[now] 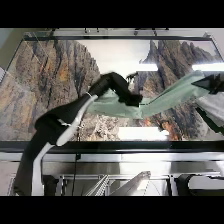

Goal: Fold the shirts.

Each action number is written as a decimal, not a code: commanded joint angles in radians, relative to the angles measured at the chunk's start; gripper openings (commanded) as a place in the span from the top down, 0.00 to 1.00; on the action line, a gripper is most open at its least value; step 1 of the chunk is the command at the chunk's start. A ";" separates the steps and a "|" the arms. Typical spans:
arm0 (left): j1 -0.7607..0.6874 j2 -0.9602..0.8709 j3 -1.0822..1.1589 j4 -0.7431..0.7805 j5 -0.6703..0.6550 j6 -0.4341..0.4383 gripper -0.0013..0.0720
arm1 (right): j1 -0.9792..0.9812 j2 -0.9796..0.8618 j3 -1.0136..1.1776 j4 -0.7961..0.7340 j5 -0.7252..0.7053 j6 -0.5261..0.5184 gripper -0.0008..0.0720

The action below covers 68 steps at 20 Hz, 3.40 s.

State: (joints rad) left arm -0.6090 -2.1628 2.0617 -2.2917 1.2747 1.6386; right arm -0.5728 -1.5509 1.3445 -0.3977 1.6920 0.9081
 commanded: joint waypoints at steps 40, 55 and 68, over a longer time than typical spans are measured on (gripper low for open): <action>0.759 1.272 -1.110 -0.066 0.187 0.323 0.95 | 0.649 -0.146 -0.444 0.204 -0.756 0.093 0.03; 0.759 1.271 -1.110 -0.065 0.167 0.325 0.95 | -0.174 0.438 -0.079 -0.133 -0.449 0.440 0.96; 0.759 1.271 -1.110 -0.064 0.165 0.325 0.95 | -0.521 0.428 -0.188 -0.823 -0.402 0.659 0.96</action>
State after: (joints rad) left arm 0.1497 -0.8913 0.9524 -2.3569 1.4368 1.9648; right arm -1.0851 -1.1007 1.1671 -1.1637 1.2976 1.5528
